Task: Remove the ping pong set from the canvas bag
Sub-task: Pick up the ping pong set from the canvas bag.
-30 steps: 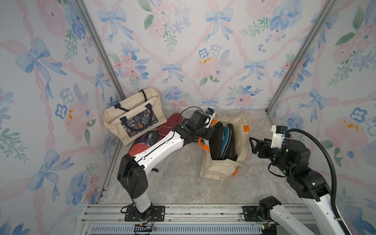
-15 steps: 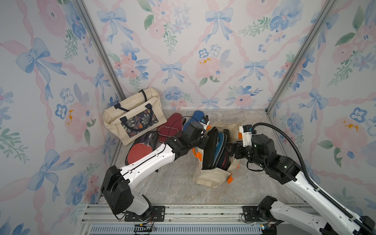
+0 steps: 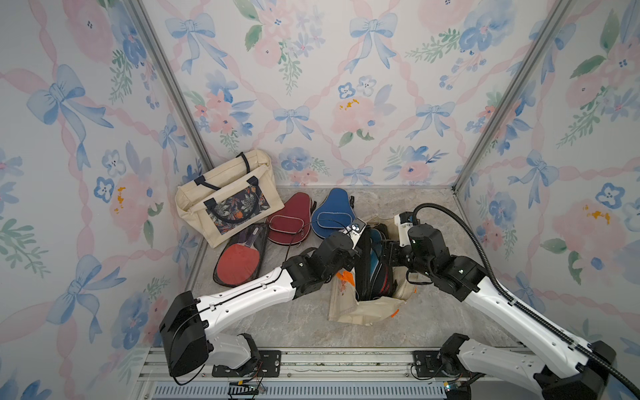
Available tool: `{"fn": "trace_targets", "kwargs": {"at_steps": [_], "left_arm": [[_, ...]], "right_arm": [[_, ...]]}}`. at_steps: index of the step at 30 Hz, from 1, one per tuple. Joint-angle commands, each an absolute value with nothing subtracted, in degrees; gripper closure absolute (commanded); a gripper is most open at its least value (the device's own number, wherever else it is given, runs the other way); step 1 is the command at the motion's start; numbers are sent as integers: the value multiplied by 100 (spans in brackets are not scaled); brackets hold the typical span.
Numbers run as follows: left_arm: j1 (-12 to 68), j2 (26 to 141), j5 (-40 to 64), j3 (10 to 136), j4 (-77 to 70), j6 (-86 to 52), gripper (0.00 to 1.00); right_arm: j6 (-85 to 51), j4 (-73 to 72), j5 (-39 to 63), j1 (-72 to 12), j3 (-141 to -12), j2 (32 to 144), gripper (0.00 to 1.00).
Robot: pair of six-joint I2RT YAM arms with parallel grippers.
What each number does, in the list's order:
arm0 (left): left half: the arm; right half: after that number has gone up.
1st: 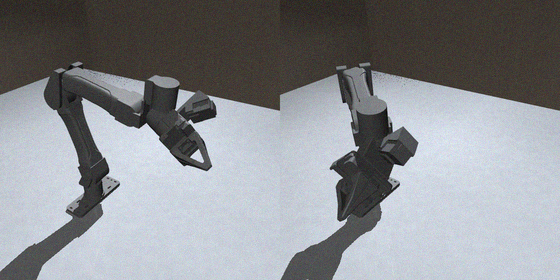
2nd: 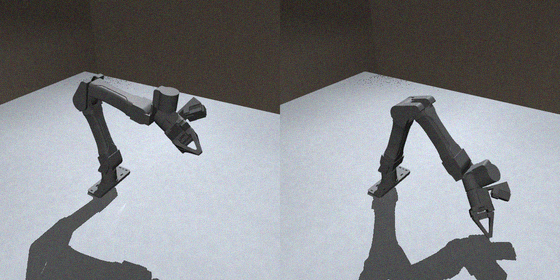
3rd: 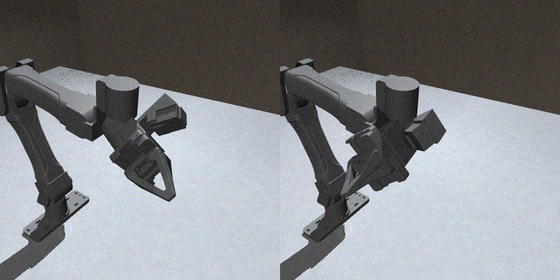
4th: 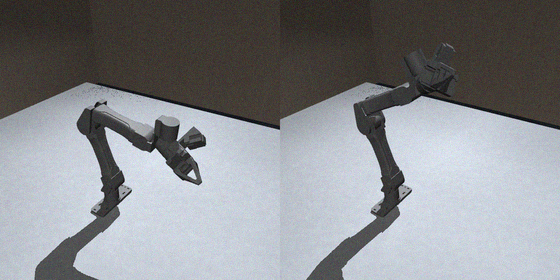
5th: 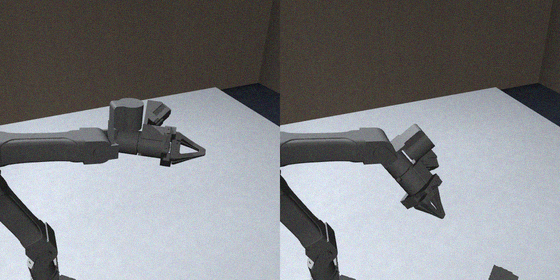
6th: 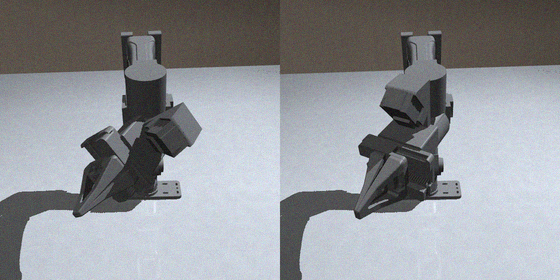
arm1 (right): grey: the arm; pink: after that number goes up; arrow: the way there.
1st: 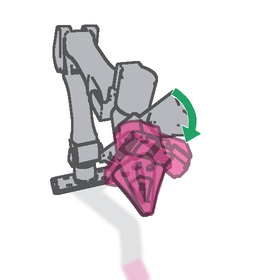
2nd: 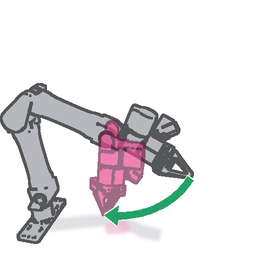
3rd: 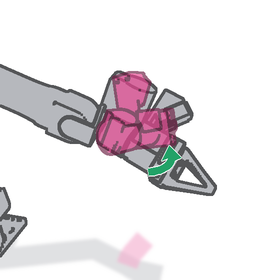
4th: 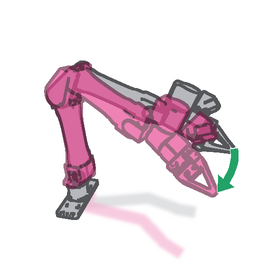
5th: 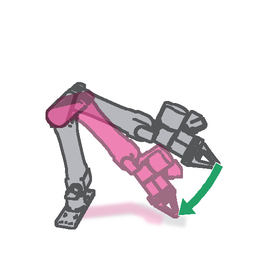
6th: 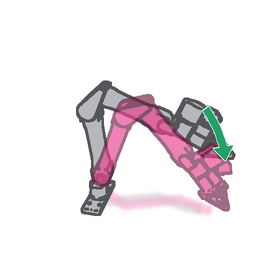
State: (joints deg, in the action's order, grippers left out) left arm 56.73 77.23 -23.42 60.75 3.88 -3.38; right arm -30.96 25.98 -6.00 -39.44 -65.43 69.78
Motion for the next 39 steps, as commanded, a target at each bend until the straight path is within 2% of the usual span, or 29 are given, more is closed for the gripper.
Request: {"fn": "trace_targets", "kwargs": {"at_steps": [1, 15, 20, 27, 33, 39], "left_arm": [[5717, 7405, -2501, 5897, -526, -191, 100], [5747, 6957, -2430, 5347, -948, -229, 100], [5762, 6937, -2392, 5300, -972, -270, 100], [5788, 6902, -2379, 5245, -1017, -312, 100], [5809, 6917, -2375, 5219, -1028, -343, 100], [5807, 6927, -2512, 5197, -1053, -376, 100]], "right_arm": [[-3228, 2530, -510, -3964, -6395, 7160, 31], [-3427, 2360, 4, -3536, -6082, 7556, 35], [-3506, 2139, 278, -3489, -6165, 7902, 49], [-3551, 1914, 350, -3461, -6261, 8352, 54], [-3352, 2108, 248, -3487, -6625, 8384, 82], [-2957, 2567, -430, -3616, -6916, 7813, 90]]}}
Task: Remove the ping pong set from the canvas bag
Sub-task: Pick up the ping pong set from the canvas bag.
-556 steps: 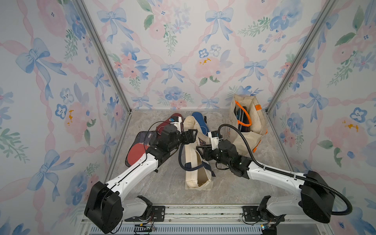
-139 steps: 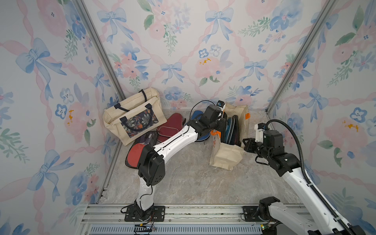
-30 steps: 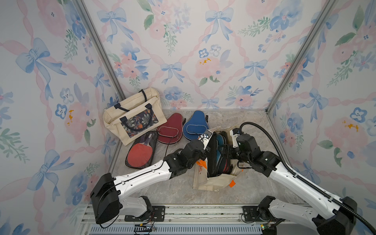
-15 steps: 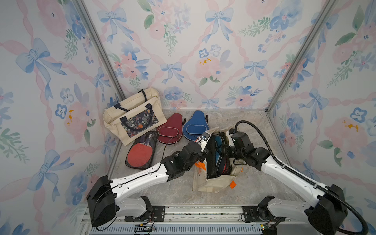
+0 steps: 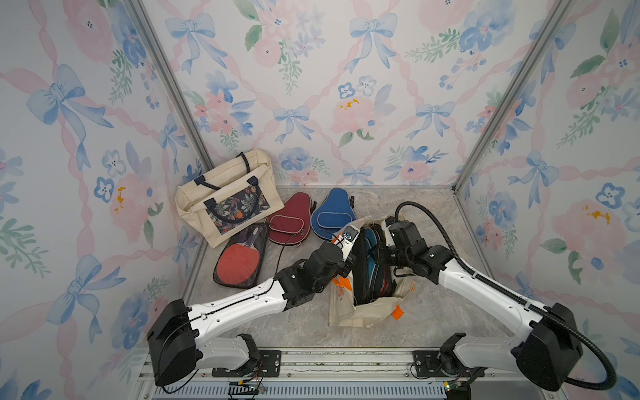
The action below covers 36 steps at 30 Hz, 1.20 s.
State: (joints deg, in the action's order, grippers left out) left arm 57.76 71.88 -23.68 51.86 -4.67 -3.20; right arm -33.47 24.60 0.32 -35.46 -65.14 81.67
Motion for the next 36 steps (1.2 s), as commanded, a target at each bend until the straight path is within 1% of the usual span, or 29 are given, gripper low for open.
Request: {"fn": "trace_targets", "kwargs": {"at_steps": [1, 3, 9, 19, 24, 27, 31, 34, 36], "left_arm": [[5809, 6916, -2527, 5178, -1078, -387, 100], [5805, 6932, -2544, 5168, -1090, -378, 100], [5777, 6999, -2742, 5159, -1095, -443, 100], [5479, 7003, -2362, 5157, -1119, -811, 100], [5126, 7052, -1935, 5150, -1186, -1036, 100], [4961, 7118, -1905, 5150, -1194, -1022, 100], [4896, 7189, -1957, 5146, -1190, -949, 100], [4896, 7229, -1918, 5150, -1188, -965, 100], [4896, 7233, -1914, 5150, -1189, -977, 100]], "right_arm": [[-2894, 2631, -535, -3653, -6949, 7714, 90], [-2814, 2712, -682, -3713, -6990, 7538, 92], [-2614, 2944, -1004, -3914, -7171, 7206, 92], [-2141, 3363, -1497, -4142, -7938, 6623, 95], [-1842, 3280, -1661, -4139, -8491, 6421, 95], [-1703, 3122, -1713, -4131, -8800, 6349, 95], [-1548, 2857, -1835, -3957, -9156, 6289, 97], [-1533, 2538, -1845, -3599, -9262, 6232, 98], [-1660, 2411, -1711, -3171, -9298, 6235, 98]]}}
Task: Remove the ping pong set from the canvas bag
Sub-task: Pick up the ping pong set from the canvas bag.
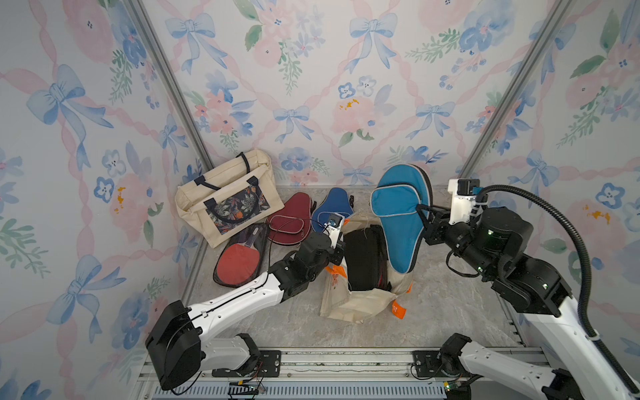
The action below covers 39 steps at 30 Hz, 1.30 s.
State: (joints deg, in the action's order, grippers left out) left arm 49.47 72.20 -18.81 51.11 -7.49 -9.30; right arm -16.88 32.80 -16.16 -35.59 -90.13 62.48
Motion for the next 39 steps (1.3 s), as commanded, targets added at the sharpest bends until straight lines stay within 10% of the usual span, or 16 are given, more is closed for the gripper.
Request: {"fn": "trace_targets", "kwargs": {"at_steps": [1, 17, 39], "left_arm": [[4898, 7234, -1916, 5150, -1193, -980, 100], [4896, 7120, -1782, 5159, -1182, -1052, 100], [4779, 7048, -1428, 5201, -1186, -1234, 100]], "right_arm": [[-1733, 2356, -1660, -2979, -9281, 6236, 98], [-2701, 1490, -812, -87, -8152, 7076, 99], [-3551, -858, 1381, 447, -8007, 10537, 98]]}}
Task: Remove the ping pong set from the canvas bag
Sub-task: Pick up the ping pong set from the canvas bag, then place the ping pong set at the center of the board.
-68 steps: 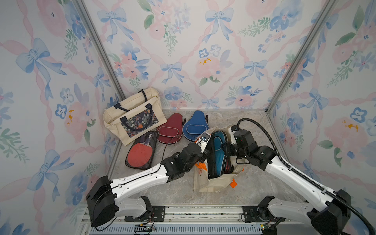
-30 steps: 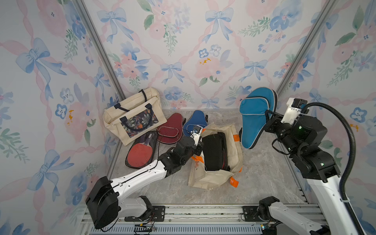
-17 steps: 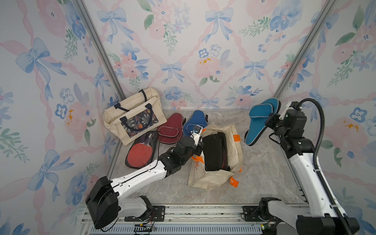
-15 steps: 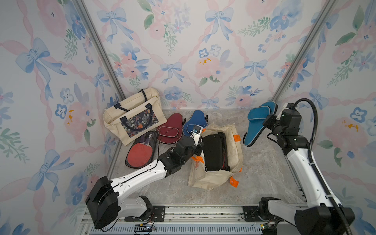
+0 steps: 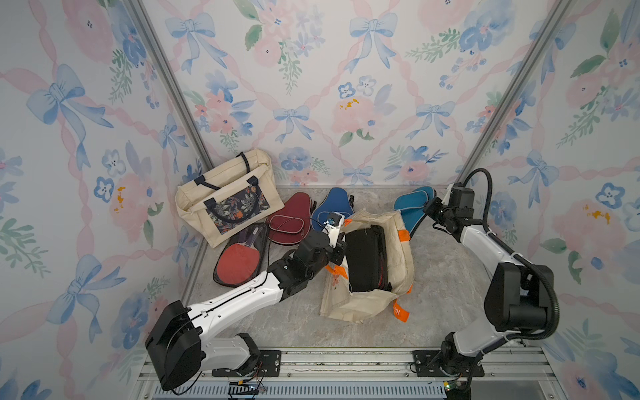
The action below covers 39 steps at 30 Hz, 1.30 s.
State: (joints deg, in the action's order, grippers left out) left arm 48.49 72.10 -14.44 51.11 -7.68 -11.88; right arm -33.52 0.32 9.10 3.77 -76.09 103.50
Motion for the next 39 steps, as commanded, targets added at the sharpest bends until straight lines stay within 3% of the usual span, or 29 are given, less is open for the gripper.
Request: {"fn": "trace_targets", "kwargs": {"at_steps": [1, 16, 22, 29, 32, 39], "left_arm": [[4770, 7016, -1421, 5201, -1189, -1239, 100], [4755, 6834, -1425, 5186, -1180, -1222, 100], [4751, 6801, -1430, 5186, -1184, -1222, 100], [4746, 6754, -1416, 5186, -1186, -1248, 100], [4741, 6761, -1394, 5186, -1182, -1265, 100], [4746, 6833, -1245, 5194, -1195, -1326, 100]], "right_arm": [[-3551, -836, 1433, 462, -8052, 10665, 98], [-3472, -88, 1802, 89, -8835, 12226, 91], [-3341, 250, 1761, -9, -8962, 12434, 72], [-3162, 671, 1676, 133, -8978, 12091, 31], [-3089, 1058, 1400, 330, -8937, 11567, 18], [-2908, 1292, 891, 495, -7850, 9309, 13]]}}
